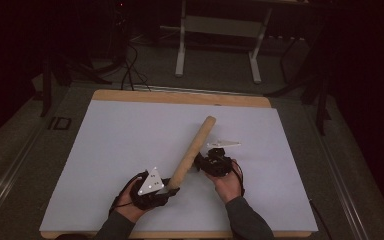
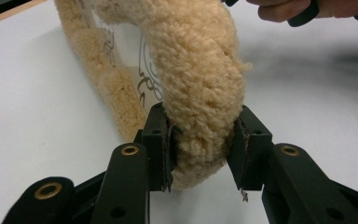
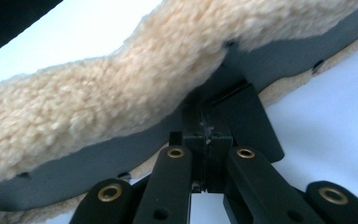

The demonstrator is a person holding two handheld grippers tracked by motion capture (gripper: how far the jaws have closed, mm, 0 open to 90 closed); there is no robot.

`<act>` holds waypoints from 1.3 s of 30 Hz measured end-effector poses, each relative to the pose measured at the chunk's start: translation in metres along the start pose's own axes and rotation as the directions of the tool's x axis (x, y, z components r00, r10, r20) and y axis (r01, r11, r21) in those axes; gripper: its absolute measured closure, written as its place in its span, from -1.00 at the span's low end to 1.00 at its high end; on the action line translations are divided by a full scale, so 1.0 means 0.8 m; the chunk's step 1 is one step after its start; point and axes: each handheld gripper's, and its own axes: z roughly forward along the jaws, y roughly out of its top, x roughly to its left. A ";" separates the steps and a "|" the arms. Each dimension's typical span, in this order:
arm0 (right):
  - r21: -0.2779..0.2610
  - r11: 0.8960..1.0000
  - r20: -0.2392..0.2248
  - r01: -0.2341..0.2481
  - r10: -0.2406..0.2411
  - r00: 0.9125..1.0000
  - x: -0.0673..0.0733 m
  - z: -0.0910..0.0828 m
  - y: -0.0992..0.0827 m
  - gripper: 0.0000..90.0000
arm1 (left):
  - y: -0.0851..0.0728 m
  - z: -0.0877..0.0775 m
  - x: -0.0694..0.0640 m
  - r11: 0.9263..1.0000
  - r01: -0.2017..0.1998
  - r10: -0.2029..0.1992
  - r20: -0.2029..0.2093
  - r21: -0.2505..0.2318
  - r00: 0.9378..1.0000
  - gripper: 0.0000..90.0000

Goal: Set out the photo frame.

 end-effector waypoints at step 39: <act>0.053 0.993 -0.073 0.110 -0.106 0.992 0.027 0.008 -0.005 1.00 | 0.009 0.021 -0.017 1.000 -0.004 0.004 0.008 -0.007 1.000 0.46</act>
